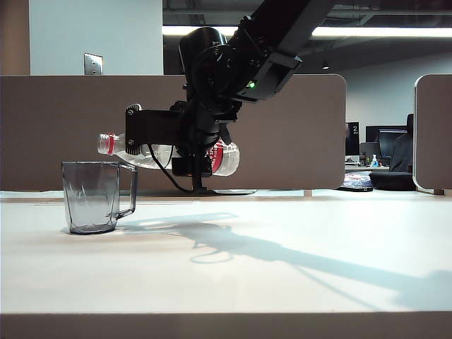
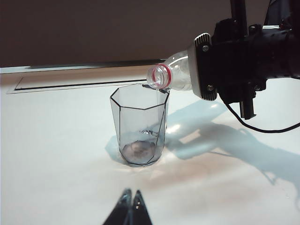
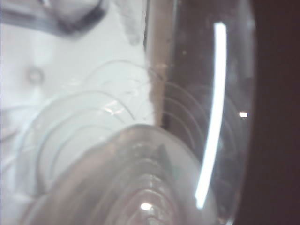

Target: Pick up the mineral water bottle on the table and pour water into the mug until it's half full.

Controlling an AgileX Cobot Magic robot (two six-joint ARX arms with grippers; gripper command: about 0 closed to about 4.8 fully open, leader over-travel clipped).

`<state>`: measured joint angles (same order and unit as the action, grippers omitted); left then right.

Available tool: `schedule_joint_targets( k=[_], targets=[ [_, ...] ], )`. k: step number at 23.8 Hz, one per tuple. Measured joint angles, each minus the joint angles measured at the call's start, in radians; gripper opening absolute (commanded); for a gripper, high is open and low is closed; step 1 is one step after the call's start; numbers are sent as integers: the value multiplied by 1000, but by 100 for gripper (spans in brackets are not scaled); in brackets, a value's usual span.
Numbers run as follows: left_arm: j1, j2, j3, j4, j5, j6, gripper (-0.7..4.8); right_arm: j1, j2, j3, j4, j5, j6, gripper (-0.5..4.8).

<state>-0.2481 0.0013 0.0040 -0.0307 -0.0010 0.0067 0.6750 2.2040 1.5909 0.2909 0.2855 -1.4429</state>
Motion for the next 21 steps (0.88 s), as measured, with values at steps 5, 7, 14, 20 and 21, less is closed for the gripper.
schedule_joint_targets(
  k=[5, 7, 14, 20, 21],
  targets=[
    [0, 0, 0, 0, 0, 0, -5, 0, 0, 0, 8, 2, -25, 266],
    [0, 0, 0, 0, 0, 0, -5, 0, 0, 0, 14, 2, -44, 266],
    [0, 0, 0, 0, 0, 0, -5, -1, 1, 2, 34, 2, -101, 266],
    [0, 0, 0, 0, 0, 0, -5, -1, 1, 2, 66, 1, -140, 266],
    [0, 0, 0, 0, 0, 0, -5, -1, 1, 2, 71, 1, -145, 266]
  ],
)
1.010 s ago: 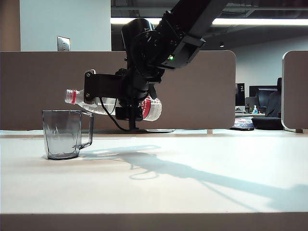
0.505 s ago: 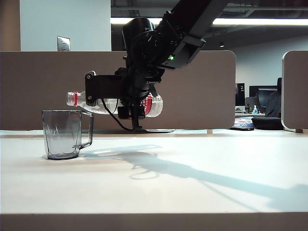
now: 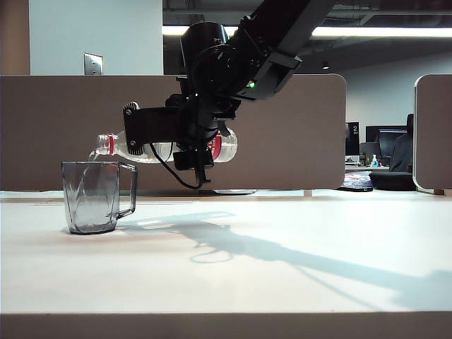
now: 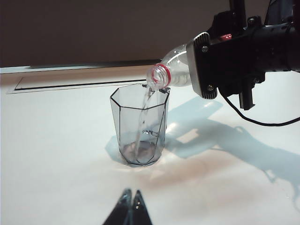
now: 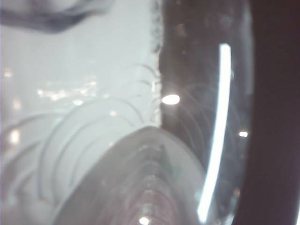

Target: Pick up the mineral water bottle on the table and pour water into the mug until it's half full.

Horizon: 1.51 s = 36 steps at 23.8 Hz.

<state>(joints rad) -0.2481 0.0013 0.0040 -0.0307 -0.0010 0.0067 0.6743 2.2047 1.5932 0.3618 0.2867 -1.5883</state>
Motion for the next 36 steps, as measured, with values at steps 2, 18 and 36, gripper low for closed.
schedule_joint_targets(
  k=[2, 18, 36],
  targets=[
    [0, 0, 0, 0, 0, 0, -5, 0, 0, 1, 6, 0, -9, 266],
    [0, 0, 0, 0, 0, 0, -5, 0, 0, 2, 8, 0, -53, 265],
    [0, 0, 0, 0, 0, 0, -5, -11, 0, 4, 30, 0, -74, 265]
  ],
)
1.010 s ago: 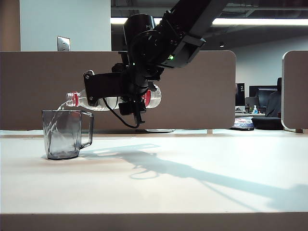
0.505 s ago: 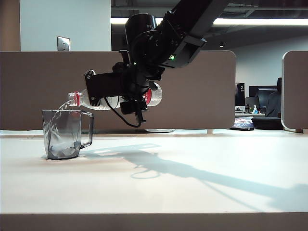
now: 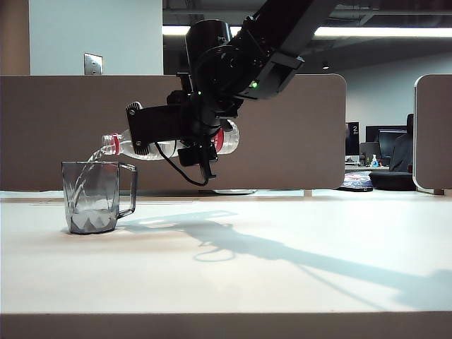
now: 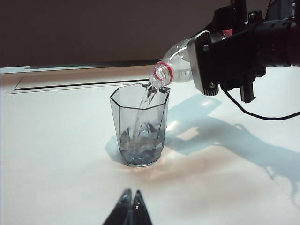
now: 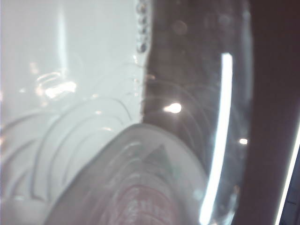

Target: Pick up the mineral water bottle on the table and pour water into the mug until it's half full.

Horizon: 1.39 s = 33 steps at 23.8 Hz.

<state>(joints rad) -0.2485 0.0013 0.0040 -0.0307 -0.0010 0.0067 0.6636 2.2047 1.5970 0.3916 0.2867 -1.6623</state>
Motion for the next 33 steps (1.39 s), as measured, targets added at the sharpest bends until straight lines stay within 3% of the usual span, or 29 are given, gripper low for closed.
schedule_joint_targets(
  k=[33],
  targets=[
    [0, 0, 0, 0, 0, 0, -5, -5, 0, 1, 14, 0, -3, 266]
  ],
)
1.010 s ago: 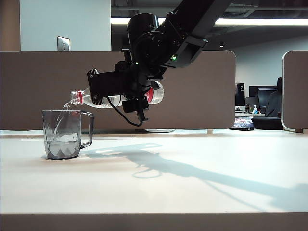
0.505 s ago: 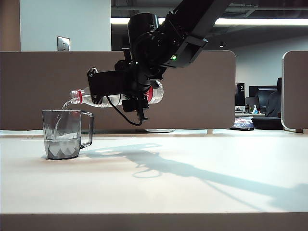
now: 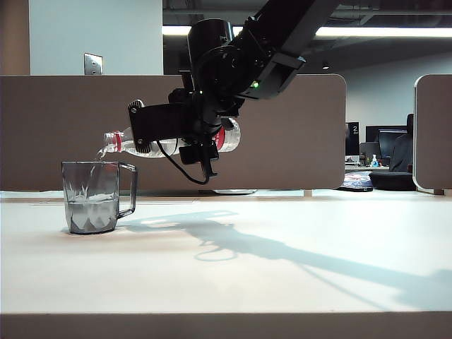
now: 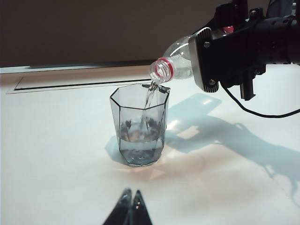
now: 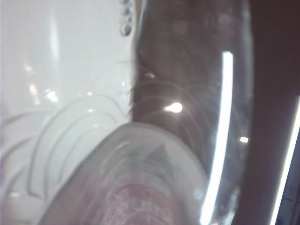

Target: Pick up the mineral water bottle on the table and pour water into the mug until it's half full.

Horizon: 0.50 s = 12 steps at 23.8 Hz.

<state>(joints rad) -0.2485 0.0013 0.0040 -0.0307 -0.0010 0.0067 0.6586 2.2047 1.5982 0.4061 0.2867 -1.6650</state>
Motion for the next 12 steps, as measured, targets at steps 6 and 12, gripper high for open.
schedule_joint_targets(
  k=[6, 12],
  targets=[
    [0, 0, 0, 0, 0, 0, -5, 0, 0, 0, 0, 0, 0, 266],
    [0, 0, 0, 0, 0, 0, -5, 0, 0, 0, 0, 0, 0, 272]
  ],
)
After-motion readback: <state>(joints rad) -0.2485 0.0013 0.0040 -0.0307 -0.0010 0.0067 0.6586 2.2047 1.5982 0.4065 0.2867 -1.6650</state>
